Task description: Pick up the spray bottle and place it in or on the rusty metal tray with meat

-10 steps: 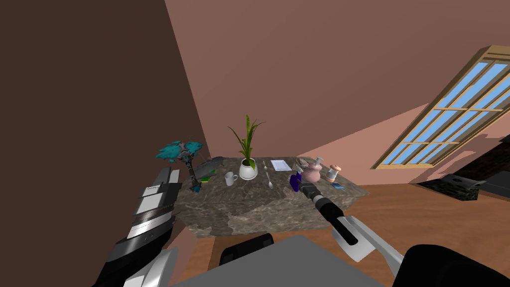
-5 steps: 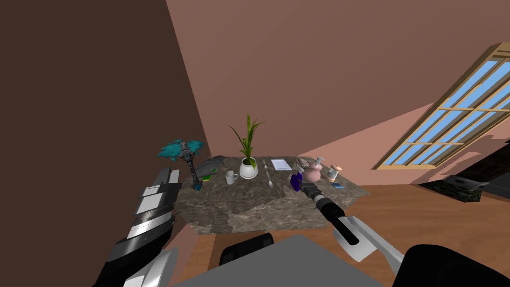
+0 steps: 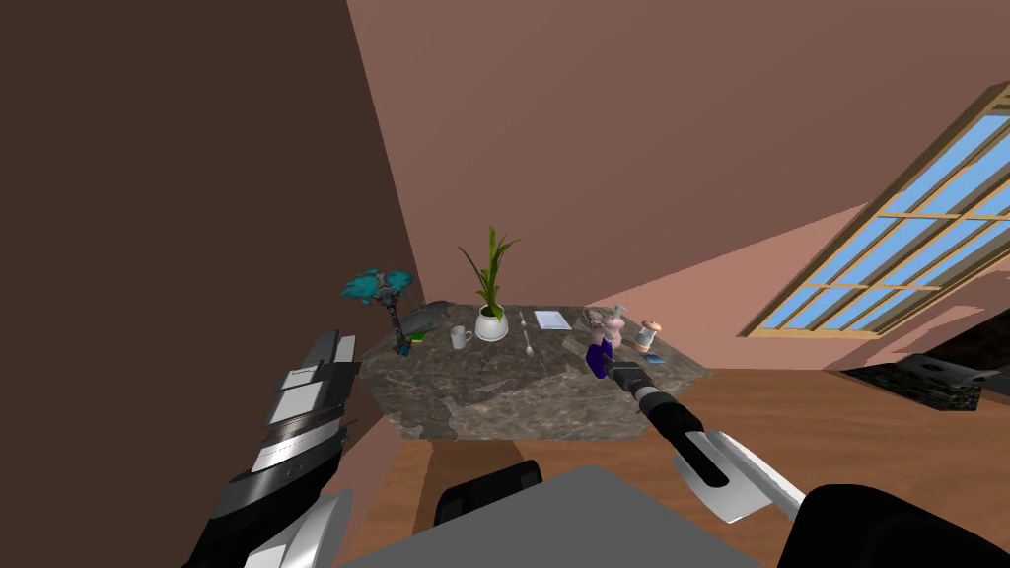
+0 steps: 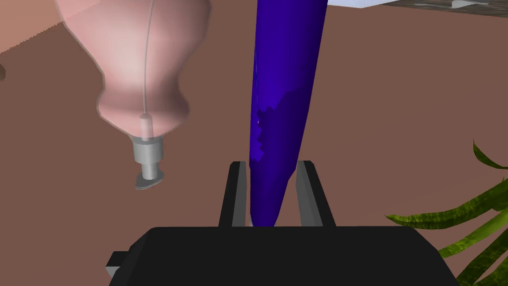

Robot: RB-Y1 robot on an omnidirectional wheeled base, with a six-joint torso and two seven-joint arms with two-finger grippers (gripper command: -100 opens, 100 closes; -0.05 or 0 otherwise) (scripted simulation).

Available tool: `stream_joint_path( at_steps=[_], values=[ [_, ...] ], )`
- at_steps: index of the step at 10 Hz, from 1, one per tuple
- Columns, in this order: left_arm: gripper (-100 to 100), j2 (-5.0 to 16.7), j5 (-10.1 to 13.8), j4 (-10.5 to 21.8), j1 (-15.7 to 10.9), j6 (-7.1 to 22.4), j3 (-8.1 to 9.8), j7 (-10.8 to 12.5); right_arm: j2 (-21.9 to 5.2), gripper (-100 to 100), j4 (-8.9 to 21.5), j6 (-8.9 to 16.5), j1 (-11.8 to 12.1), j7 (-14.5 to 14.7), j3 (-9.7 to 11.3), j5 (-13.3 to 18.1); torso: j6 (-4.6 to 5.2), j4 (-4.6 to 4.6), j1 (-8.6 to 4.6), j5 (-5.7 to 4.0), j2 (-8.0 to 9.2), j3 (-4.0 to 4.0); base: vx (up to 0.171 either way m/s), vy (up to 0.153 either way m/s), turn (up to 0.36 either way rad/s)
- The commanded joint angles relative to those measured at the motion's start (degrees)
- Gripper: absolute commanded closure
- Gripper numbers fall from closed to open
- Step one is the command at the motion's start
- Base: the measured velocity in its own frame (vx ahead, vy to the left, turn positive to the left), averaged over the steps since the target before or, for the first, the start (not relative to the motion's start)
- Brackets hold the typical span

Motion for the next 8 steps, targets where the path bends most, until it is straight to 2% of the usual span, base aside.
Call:
stream_joint_path(
  at_steps=[1,5,8],
  values=[
    [0,0.0,0.0,0.0,0.0,0.0,0.0,0.0,0.17,100,0.9,-0.03,-0.11,0.2,-1.8,0.25,0.0,0.0,0.0,0.0,0.0,0.0,-0.098,-0.078,0.086],
    [0,0.01,0.0,0.0,0.0,0.0,0.01,0.0,-0.29,100,2.7,1.64,-0.61,0.17,-5.88,0.38,0.03,-0.04,-0.22,-0.02,-0.16,-0.09,-0.105,-0.106,0.123],
    [0,0.01,0.0,0.0,0.01,0.0,0.01,0.0,-1.38,100,4.69,3.74,-1.56,-0.31,-8.62,0.0,-0.02,-0.02,-0.52,-0.03,-0.26,-0.13,-0.088,-0.172,0.174]
  ],
)
